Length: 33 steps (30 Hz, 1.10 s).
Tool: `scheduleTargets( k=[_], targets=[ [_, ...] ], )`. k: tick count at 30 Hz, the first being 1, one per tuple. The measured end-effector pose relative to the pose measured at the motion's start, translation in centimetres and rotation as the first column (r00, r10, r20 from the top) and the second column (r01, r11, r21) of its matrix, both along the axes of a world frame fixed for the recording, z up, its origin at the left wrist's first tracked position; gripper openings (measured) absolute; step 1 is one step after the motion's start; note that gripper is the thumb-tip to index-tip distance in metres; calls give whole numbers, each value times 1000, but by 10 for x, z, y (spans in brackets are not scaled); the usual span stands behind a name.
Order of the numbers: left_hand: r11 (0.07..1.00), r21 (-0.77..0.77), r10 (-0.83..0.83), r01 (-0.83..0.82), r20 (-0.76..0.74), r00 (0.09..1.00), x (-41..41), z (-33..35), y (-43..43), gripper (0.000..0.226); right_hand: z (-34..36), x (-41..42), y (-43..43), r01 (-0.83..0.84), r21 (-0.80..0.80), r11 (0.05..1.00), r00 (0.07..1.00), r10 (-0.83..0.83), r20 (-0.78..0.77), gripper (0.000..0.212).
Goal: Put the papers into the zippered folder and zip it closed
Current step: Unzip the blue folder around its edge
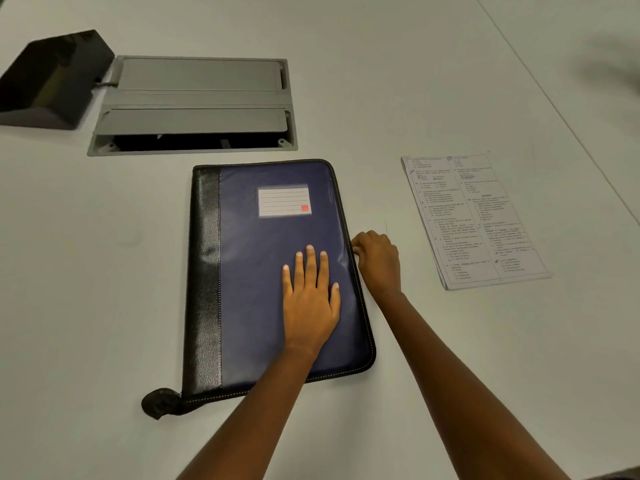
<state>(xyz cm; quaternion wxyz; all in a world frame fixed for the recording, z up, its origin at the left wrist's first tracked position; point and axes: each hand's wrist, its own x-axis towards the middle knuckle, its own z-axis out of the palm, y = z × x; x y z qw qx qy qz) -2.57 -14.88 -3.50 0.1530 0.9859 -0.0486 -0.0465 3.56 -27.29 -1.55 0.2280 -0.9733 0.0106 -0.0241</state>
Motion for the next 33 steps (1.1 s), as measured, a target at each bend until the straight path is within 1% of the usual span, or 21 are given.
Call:
scheduleTargets(
  k=[7, 18, 23, 29, 33],
  targets=[
    [1000, -10, -5, 5, -11, 1000, 0, -4, 1, 60, 1, -10, -2, -20, -94, 995, 998, 25, 55, 17],
    [1000, 2, -12, 12, 6, 1000, 0, -6, 2, 60, -3, -53, -4, 14, -66, 998, 994, -7, 106, 11],
    [1000, 13, -16, 16, 11, 1000, 2, -6, 2, 59, -6, -66, -4, 55, -33, 998, 995, -52, 87, 12],
    [999, 22, -29, 29, 3, 1000, 0, -3, 2, 59, -11, -79, 1, 158, 29, 987, 986, -159, 38, 15],
    [994, 32, -100, 100, -10, 995, -9, -1, 7, 59, -11, -81, 2, 170, -5, 985, 985, -170, -12, 16]
  ],
)
